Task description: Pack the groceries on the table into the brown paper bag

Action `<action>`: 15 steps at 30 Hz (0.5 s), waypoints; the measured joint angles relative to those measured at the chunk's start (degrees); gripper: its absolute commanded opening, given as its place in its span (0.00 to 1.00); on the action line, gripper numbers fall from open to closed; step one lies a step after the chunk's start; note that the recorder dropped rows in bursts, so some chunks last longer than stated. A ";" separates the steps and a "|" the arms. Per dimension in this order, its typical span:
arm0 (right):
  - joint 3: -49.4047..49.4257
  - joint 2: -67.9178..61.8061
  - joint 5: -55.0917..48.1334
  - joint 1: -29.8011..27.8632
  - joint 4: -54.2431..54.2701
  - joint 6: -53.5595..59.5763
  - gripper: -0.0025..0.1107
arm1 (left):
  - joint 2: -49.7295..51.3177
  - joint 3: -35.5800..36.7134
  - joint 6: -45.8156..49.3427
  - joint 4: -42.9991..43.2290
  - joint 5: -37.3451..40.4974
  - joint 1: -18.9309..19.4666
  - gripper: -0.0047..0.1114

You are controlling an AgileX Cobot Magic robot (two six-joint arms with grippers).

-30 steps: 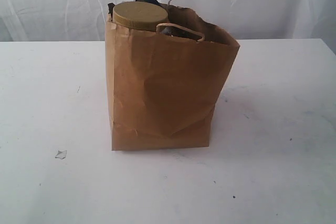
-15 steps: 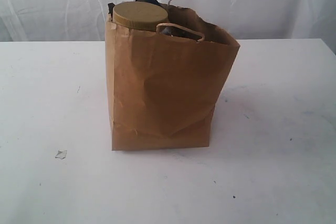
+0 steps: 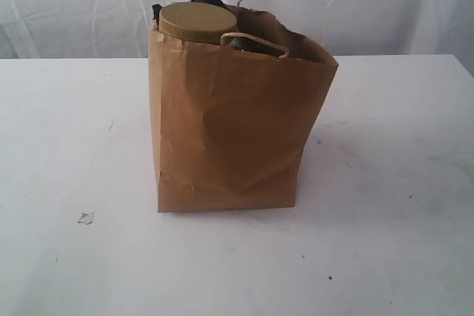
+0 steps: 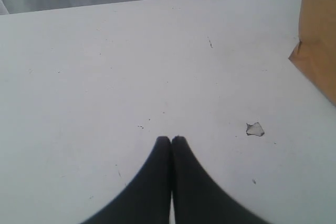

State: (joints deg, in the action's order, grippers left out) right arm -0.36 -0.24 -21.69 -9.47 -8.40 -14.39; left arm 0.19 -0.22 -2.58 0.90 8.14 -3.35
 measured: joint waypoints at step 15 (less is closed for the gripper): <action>0.00 0.00 0.00 0.00 0.25 0.00 0.02 | 0.00 0.00 0.00 0.00 9.73 0.00 0.04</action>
State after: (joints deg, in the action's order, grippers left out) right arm -0.36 -0.24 -21.69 -9.47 -8.15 -14.39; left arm 0.19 -0.22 -2.58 0.90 17.87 -3.35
